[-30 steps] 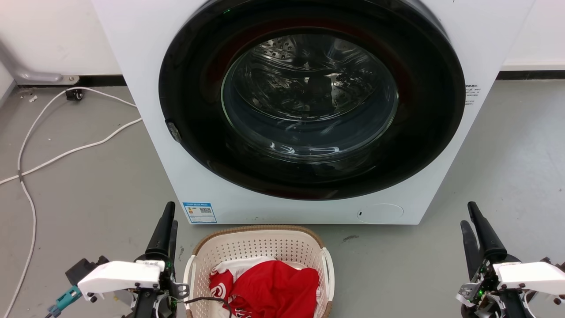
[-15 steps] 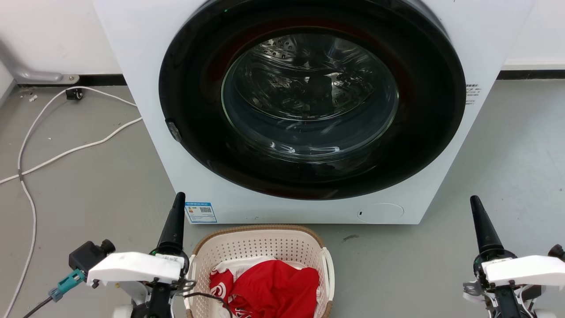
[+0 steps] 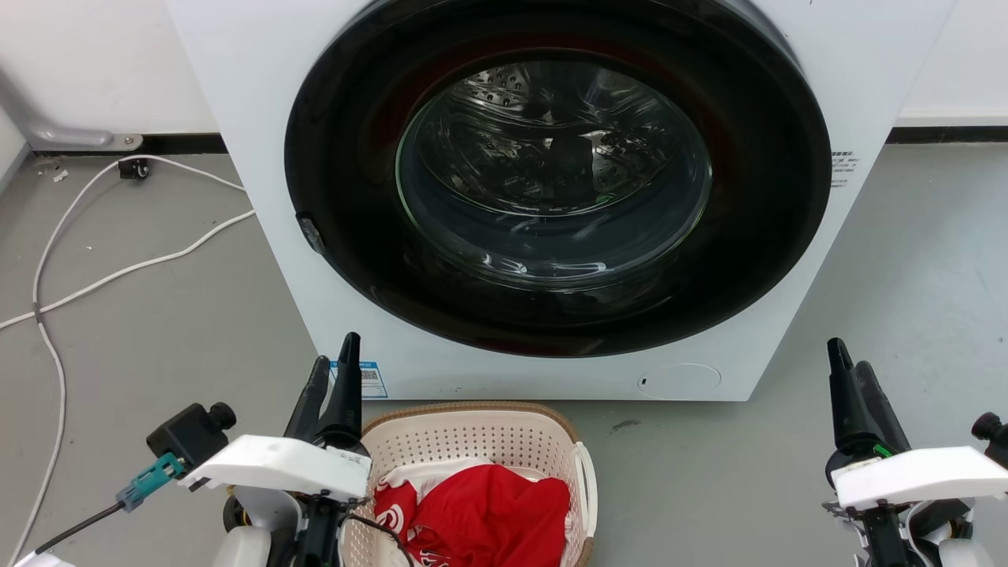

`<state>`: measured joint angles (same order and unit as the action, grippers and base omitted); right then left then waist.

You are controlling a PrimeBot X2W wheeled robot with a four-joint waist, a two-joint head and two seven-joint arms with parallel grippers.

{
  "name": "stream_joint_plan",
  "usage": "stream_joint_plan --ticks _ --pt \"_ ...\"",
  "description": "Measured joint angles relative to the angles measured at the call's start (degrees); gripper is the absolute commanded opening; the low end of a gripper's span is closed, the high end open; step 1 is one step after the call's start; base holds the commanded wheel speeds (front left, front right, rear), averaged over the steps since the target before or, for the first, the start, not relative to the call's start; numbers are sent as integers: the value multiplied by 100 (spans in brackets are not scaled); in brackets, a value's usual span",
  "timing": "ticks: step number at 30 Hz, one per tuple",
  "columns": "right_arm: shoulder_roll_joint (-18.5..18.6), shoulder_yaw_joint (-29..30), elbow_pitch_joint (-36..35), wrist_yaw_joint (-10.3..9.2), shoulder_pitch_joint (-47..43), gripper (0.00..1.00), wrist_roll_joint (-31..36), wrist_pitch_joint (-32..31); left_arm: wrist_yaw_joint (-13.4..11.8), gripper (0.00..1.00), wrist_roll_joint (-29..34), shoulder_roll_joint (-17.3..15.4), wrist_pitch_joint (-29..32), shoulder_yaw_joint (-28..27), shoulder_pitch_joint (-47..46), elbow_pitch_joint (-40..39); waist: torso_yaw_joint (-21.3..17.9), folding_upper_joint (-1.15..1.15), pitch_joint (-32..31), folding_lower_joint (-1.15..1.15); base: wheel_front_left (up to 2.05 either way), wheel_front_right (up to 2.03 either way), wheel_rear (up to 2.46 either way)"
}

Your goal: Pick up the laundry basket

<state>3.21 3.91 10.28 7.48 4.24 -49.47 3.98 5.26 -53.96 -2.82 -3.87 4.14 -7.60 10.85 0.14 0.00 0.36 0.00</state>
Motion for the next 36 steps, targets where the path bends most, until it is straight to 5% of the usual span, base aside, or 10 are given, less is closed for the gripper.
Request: stream_joint_plan --ticks 22,36 --pt "-13 -64 -142 1 -76 100 2358 366 -252 100 2035 0 -387 258 -133 121 41 0 -34 0 0 0 0" --pt "-19 -51 -65 1 -77 100 3290 568 -335 100 3009 -5 -592 261 -157 201 77 0 -62 0 0 0 0"
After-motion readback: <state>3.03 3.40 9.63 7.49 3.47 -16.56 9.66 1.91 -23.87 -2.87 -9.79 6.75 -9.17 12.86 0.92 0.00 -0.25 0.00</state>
